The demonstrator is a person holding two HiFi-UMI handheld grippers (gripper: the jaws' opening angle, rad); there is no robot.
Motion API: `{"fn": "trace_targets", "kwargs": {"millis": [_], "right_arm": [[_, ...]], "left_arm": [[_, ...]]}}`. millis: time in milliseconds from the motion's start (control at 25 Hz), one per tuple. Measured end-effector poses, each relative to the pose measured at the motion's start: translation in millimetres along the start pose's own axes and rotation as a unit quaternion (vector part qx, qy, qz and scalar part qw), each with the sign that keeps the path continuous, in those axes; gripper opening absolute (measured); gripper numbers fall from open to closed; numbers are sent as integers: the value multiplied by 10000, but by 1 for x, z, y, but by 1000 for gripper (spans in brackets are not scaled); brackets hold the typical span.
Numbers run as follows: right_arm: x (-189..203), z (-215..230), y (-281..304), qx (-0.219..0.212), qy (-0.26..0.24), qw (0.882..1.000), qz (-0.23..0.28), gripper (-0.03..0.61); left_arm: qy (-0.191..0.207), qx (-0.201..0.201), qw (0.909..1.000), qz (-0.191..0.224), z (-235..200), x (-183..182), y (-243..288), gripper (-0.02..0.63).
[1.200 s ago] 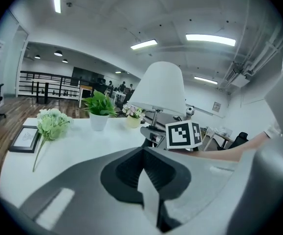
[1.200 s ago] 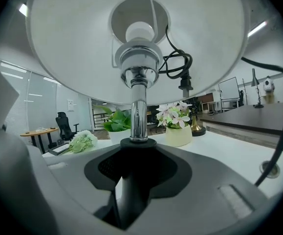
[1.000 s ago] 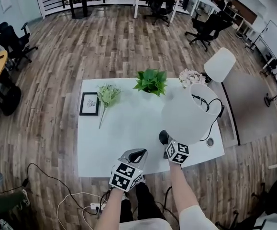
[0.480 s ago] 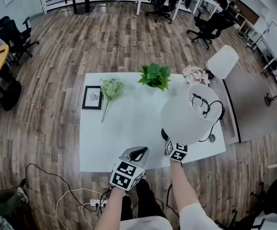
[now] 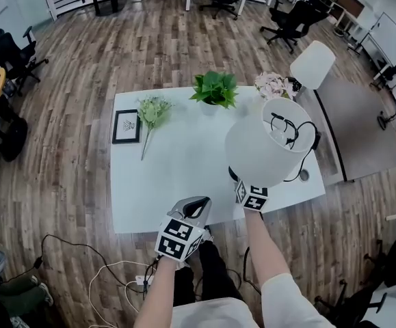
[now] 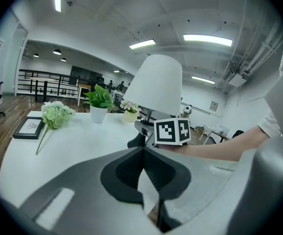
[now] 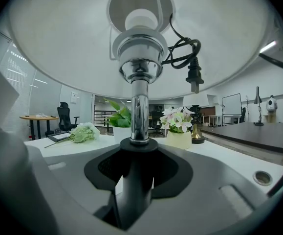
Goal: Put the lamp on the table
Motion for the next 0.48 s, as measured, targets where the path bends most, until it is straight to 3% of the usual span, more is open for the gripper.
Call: {"fn": "trace_targets", "kwargs": {"millis": [200,480], "right_arm": [[4,3,-4,-147,-69,9998,-115,179],[13,4,-30,-223,-263,9991,-265,170]], "left_arm": [[209,21,9998,-10,10,-3,-8,0],[535,-72,9983,-212,15,7,-35,0]]}}
Point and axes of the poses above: the fingertips, and each gripper's own axes: y forward along the fingers, z to its right, x out of its underside, the point moved 6 cm from there along -y, backward along the fingers, and after that the axes turned 9 degrees about y, right-handed, at the moved point
